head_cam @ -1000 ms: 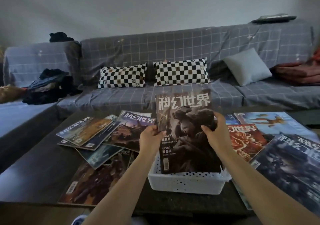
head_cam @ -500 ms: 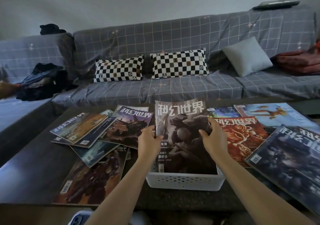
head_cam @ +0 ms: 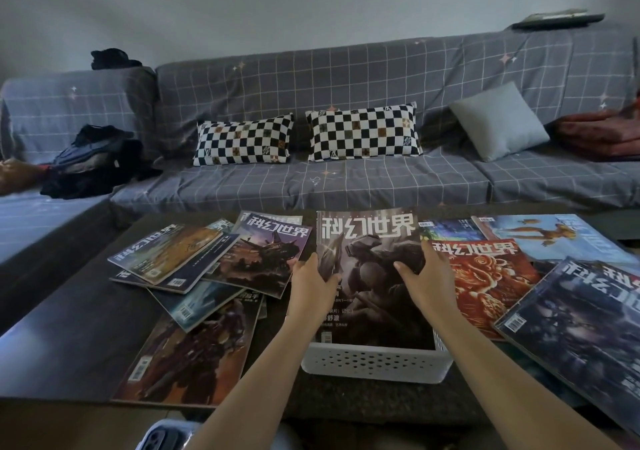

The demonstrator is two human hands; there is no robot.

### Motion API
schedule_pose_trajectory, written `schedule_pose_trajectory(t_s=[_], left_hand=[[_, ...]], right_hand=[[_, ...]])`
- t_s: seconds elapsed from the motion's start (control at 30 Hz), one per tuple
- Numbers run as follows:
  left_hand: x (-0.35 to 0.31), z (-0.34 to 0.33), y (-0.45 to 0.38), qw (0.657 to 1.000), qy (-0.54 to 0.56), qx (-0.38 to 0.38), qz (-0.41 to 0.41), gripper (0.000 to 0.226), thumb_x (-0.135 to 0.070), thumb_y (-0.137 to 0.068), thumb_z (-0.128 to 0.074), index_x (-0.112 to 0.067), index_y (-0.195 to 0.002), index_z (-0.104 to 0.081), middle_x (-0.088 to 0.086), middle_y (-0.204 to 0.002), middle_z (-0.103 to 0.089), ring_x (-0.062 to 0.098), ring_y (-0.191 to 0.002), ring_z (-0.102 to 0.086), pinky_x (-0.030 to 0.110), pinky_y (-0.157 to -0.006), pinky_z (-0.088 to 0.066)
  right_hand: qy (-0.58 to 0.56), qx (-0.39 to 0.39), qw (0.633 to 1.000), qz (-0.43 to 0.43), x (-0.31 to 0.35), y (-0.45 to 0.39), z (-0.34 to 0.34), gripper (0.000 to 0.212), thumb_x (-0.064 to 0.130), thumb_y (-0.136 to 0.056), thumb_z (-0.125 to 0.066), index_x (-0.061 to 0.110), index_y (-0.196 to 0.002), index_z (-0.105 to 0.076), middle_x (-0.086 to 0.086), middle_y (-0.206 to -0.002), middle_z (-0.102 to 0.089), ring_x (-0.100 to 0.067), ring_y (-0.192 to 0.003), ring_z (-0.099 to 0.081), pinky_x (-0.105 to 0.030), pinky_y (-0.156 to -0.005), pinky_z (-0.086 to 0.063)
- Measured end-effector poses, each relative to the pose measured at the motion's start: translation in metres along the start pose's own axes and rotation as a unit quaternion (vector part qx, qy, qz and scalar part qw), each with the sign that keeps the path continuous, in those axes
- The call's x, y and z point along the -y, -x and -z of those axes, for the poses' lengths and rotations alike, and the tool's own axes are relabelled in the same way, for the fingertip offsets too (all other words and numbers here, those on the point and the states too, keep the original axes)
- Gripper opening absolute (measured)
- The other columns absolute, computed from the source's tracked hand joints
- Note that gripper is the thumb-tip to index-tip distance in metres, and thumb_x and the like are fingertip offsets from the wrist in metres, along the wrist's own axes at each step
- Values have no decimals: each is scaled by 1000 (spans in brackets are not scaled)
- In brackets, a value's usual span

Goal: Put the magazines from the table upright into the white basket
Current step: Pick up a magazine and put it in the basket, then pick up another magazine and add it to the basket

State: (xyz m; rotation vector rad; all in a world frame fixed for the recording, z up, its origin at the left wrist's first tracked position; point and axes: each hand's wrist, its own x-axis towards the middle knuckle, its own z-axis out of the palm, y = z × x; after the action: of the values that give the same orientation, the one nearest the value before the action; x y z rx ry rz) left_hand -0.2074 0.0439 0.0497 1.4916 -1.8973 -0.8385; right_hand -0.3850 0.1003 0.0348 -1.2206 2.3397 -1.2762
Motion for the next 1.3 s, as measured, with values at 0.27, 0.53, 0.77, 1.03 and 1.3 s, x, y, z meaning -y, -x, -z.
schedule_pose_trajectory(t_s=[0.27, 0.53, 0.77, 1.03, 1.3], left_hand=[[4, 18, 1, 996, 73, -43, -34, 44, -33, -90, -63, -18, -130, -54, 1, -125, -57, 4, -101, -55, 19, -81, -42], [36, 66, -26, 993, 10, -112, -28, 16, -23, -96, -52, -20, -99, -67, -2, -91, -70, 11, -77, -65, 26, -68, -54], [90, 98, -76, 988, -10, -154, 29, 22, -19, -95, -48, -18, -104, -68, -7, -91, -67, 7, -79, -60, 23, -69, -47], [159, 118, -120, 965, -73, -229, 108, 34, -30, -97, -49, -20, -128, -57, 4, -138, -52, 24, -130, -42, 47, -111, -20], [215, 150, -136, 943, -116, -237, 204, 52, -44, -98, -38, -16, -141, -44, 17, -155, -28, 34, -144, -18, 51, -116, -16]], right_hand=[[-10, -6, 999, 44, 21, 16, 7, 61, 28, -87, -64, 12, -140, -39, -12, -144, -38, -26, -134, -29, -37, -106, -32], [-114, 150, 970, 153, 119, 37, -66, 45, 25, -90, -59, 17, -133, -49, 1, -122, -60, -5, -101, -55, -16, -84, -45], [-70, 256, 962, 65, 156, 7, -152, 39, 24, -92, -56, 14, -130, -52, -5, -127, -60, -21, -116, -55, -29, -96, -40], [-105, 328, 938, -24, 182, -25, -233, 35, 27, -90, -57, 11, -121, -59, -8, -118, -62, -26, -110, -57, -33, -95, -44], [-189, 307, 915, -179, 204, -50, -299, 50, 35, -84, -66, 3, -121, -54, -11, -118, -60, -30, -104, -56, -34, -87, -44]])
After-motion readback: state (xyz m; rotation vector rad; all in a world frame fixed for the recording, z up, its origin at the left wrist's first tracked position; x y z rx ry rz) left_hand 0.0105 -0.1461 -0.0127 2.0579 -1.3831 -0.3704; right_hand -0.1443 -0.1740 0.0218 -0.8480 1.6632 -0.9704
